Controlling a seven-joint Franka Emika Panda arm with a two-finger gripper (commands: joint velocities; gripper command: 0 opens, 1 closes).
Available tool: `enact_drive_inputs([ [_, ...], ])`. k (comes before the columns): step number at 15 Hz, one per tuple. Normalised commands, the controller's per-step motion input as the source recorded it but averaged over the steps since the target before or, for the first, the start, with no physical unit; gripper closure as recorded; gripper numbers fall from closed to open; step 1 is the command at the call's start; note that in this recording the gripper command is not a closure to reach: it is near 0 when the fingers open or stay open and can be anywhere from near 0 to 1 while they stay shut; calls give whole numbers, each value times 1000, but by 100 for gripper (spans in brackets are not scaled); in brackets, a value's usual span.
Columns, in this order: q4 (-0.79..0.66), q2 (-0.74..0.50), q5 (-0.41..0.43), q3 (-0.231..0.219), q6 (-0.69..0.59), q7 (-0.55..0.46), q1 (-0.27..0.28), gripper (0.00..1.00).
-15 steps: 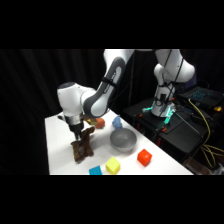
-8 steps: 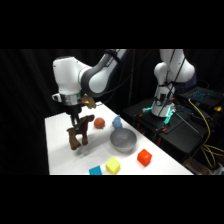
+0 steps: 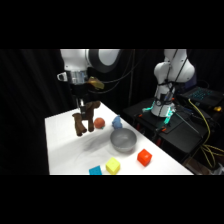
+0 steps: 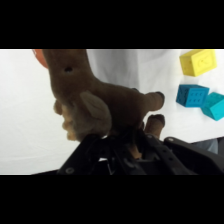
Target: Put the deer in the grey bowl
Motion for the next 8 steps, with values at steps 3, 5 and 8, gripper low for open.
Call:
enact_drive_inputs([
  [3,-679,-696,-84,34,-82,175,87,18],
  [5,-606,-581,-34,62,-34,185,67,18],
  [8,-539,-445,55,72,46,140,56,18],
])
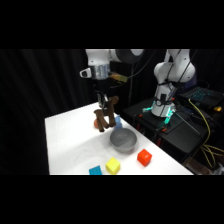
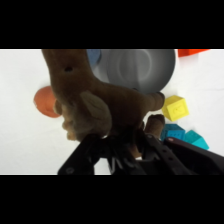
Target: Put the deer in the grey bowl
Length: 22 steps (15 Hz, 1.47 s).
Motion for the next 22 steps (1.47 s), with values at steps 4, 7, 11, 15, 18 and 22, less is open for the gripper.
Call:
enact_drive_inputs([
  [4,-426,-231,44,63,143,165,44,18],
  [7,-259,-16,114,60,239,122,53,18],
  [11,-55,179,181,57,363,28,56,18],
  [15,93,285,90,56,329,24,67,18],
  [18,134,178,-45,4,149,88,50,0],
  [22,80,-98,-33,-3,-86,37,35,0],
])
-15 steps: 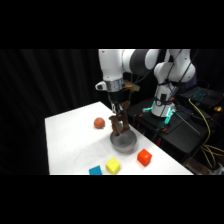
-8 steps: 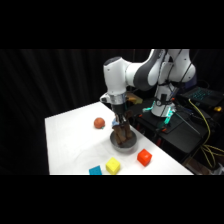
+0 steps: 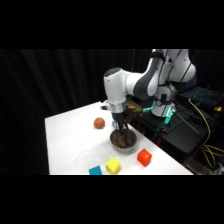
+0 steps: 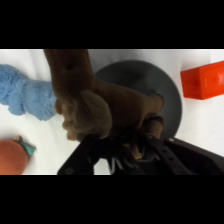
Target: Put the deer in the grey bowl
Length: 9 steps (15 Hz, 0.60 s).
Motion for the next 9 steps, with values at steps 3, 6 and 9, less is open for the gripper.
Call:
enact_drive_inputs([
  [3,42,-273,-67,-18,-223,16,20,0],
  [6,55,-265,-68,-28,-303,6,-6,0],
  [9,81,-370,-95,-48,-421,-1,-45,0],
])
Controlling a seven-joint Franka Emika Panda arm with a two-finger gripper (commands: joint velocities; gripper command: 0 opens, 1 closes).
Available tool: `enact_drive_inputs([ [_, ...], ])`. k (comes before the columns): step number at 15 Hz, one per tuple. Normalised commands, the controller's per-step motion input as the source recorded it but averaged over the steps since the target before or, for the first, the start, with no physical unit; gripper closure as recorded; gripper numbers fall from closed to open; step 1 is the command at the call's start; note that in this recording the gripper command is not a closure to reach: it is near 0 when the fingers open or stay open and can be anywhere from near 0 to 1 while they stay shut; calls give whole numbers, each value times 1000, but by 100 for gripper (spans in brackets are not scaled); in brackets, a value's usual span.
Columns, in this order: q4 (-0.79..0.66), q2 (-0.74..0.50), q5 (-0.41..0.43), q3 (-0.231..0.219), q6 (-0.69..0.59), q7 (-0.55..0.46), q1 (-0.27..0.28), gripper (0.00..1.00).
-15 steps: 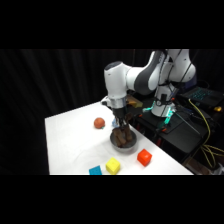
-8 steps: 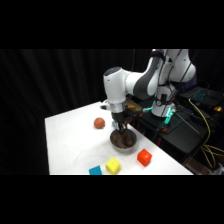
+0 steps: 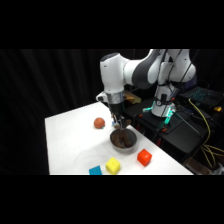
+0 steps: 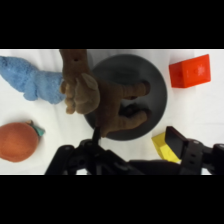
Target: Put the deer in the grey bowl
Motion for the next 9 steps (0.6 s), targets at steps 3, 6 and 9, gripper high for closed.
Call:
enact_drive_inputs([
  [3,98,-425,-143,-46,-449,31,-67,0],
  [6,100,-370,-110,-16,-375,14,-60,0],
  [9,105,-234,-76,9,-269,16,-42,0],
])
